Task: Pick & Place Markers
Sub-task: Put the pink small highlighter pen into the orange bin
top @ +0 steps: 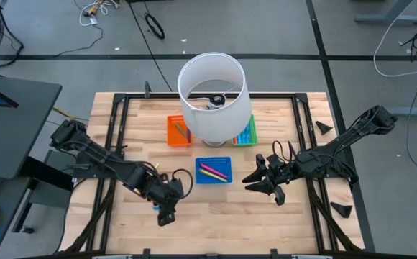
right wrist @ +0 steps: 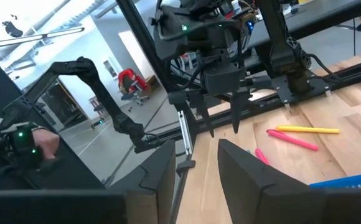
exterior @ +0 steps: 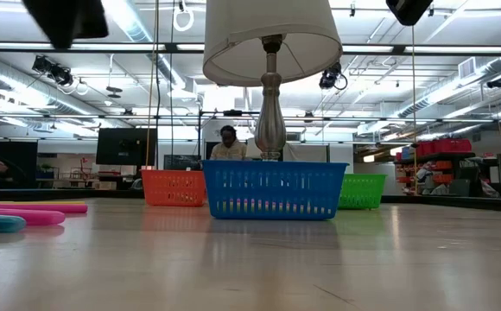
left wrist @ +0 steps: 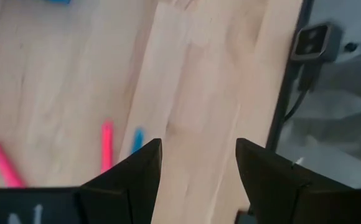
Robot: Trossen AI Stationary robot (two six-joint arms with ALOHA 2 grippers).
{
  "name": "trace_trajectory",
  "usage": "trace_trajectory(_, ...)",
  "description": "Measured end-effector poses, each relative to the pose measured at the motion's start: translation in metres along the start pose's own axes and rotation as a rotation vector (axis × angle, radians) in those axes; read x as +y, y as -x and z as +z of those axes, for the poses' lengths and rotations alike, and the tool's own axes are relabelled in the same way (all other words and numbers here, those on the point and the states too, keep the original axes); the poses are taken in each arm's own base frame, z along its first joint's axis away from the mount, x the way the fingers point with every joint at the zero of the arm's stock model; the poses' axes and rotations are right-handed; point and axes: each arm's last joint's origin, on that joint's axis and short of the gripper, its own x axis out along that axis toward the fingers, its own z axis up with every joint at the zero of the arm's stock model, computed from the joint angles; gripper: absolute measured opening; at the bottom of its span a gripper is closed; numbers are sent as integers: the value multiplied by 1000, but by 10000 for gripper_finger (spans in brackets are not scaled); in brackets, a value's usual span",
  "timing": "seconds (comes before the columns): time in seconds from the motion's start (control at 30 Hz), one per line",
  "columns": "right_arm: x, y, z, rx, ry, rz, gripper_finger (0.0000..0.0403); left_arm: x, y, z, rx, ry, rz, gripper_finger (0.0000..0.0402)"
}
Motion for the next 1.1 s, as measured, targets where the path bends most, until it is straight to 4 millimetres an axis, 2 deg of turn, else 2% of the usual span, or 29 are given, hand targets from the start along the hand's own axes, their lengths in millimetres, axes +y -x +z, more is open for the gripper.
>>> trace_trajectory(0.37,0,0,0,3,1,-1,119,13,-2,-14,124,-48,176,211)
trace_trajectory(0.67,0,0,0,4,-7,-2,119,26,-32,-23,149,-69,314,211)
trace_trajectory(1.1,-2,0,-3,33,-3,-18,119,37,-56,-33,113,-26,287,211)
